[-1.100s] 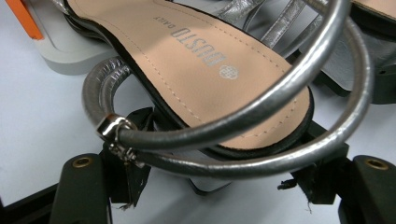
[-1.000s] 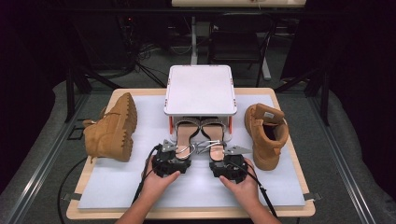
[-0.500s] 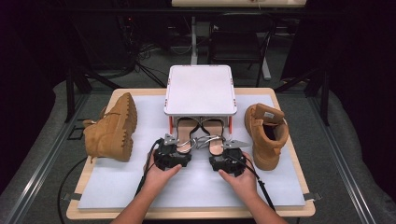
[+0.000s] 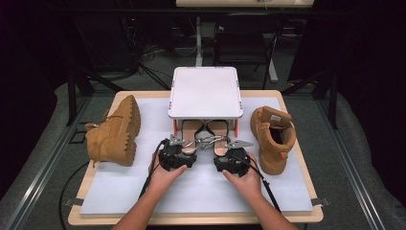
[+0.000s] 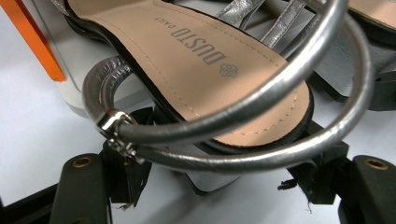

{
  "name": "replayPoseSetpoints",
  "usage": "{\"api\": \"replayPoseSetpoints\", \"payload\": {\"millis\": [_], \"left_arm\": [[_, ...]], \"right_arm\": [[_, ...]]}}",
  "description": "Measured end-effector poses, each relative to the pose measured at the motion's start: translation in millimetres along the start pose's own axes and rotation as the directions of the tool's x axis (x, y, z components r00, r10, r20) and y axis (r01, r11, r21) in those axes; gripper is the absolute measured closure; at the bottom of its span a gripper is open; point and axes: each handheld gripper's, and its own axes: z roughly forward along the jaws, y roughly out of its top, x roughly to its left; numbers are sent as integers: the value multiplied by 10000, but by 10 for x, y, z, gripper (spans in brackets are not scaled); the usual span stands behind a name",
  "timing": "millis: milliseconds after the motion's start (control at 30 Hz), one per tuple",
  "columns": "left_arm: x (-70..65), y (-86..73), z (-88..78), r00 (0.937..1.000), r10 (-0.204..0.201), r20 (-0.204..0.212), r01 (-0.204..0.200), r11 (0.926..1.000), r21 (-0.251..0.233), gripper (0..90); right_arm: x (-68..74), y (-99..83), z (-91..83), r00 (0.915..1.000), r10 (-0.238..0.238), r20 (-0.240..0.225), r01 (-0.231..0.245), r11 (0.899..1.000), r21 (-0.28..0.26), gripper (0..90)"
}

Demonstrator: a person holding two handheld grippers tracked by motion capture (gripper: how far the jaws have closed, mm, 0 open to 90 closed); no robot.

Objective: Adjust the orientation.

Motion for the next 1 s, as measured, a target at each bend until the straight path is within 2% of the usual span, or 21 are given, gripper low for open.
{"api": "replayPoseSetpoints", "payload": {"millis": [400, 533, 700, 1000], "left_arm": [[36, 19, 96, 9999, 47, -158, -48, 10000, -63, 304], [36, 6, 123, 9995, 249, -206, -245, 9995, 206, 305], [31, -9, 131, 9997, 153, -211, -150, 9998, 104, 305], [24, -36, 134, 9996, -71, -259, 69, 9999, -95, 304]], "right_arm": [[-41, 88, 101, 10000, 36, 90, -37, 9999, 128, 332], [-40, 86, 136, 9998, -73, 162, 69, 9997, 238, 332], [-22, 57, 166, 9994, -148, 324, 139, 9995, 277, 332], [-17, 39, 169, 9995, 9, 326, -16, 9998, 210, 335]]}}
